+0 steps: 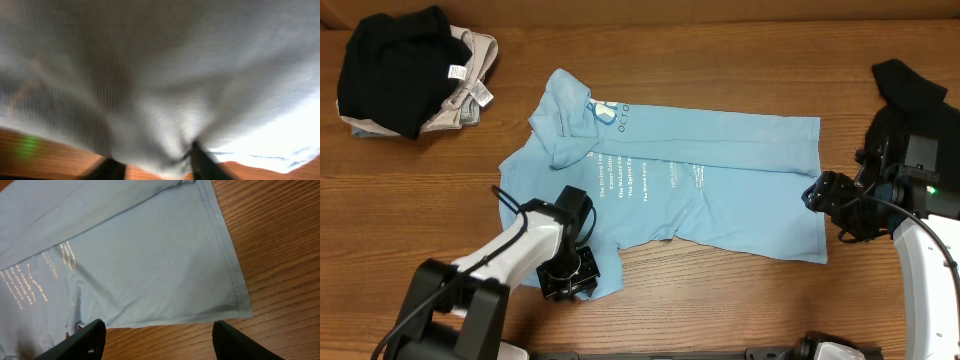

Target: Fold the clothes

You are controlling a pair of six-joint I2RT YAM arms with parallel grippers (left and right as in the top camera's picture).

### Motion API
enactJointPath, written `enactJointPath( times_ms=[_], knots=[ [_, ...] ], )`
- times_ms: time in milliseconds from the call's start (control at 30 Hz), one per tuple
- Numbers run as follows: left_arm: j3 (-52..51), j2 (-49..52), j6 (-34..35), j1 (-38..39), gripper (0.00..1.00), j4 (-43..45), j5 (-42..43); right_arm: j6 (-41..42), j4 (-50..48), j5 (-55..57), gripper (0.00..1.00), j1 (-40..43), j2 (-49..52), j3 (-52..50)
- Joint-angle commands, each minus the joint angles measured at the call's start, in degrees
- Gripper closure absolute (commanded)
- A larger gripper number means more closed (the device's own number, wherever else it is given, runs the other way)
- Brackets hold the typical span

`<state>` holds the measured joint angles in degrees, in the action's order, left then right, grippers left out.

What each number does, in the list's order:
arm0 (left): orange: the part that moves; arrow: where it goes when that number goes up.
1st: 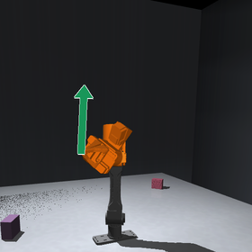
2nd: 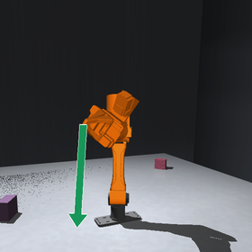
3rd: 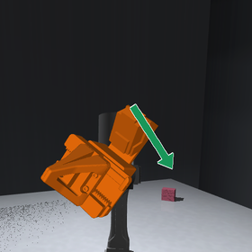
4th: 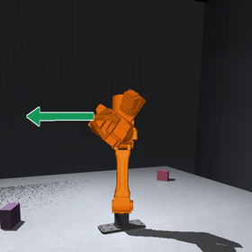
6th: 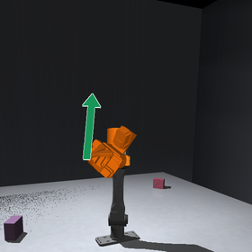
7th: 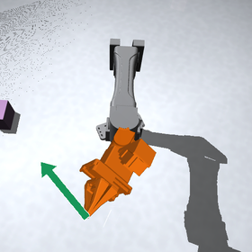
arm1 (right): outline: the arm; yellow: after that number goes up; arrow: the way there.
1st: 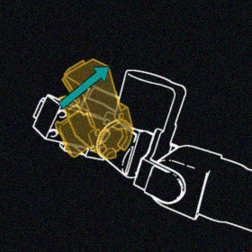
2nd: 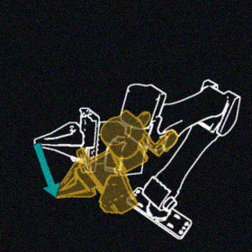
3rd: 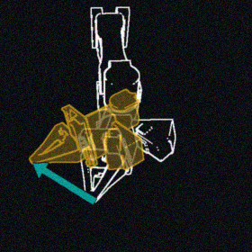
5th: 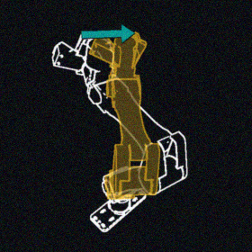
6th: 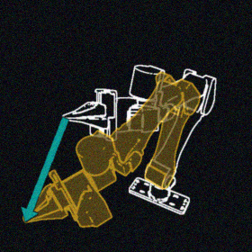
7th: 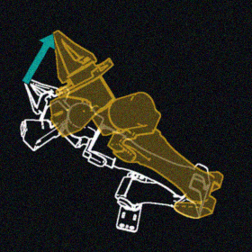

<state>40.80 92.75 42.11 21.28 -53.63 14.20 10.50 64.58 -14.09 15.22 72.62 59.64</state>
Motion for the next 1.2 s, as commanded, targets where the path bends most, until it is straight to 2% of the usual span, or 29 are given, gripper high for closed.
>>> enactJointPath(
  times_ms=[0,367,533,733,933,1167],
  knots=[
    [-1.5,6.6,-4.0,0.4,0.96,3.0,-0.6,0.4,-0.1,0.5,0.30,-0.3,-0.2,-0.1],
    [21.9,6.6,-14.1,-4.3,0.96,-11.7,-10.6,4.4,2.2,3.0,0.40,-0.3,2.7,-0.5],
    [29.6,6.6,-15.4,-6.5,0.96,-13.1,-12.7,6.3,4.9,3.1,0.40,-1.5,8.5,-0.6],
    [32.1,6.6,-15.4,-6.8,0.96,-12.3,-12.8,11.1,6.6,5.1,0.40,-6.3,15.4,-1.6],
    [32.1,6.6,-15.3,-6.8,0.96,-12.0,-15.2,15.0,5.1,6.2,0.40,-8.3,16.5,-6.3],
    [32.1,6.6,-15.3,-7.4,0.96,-9.5,-16.1,20.9,-2.4,11.0,0.45,-7.3,16.5,-12.4]
  ],
)
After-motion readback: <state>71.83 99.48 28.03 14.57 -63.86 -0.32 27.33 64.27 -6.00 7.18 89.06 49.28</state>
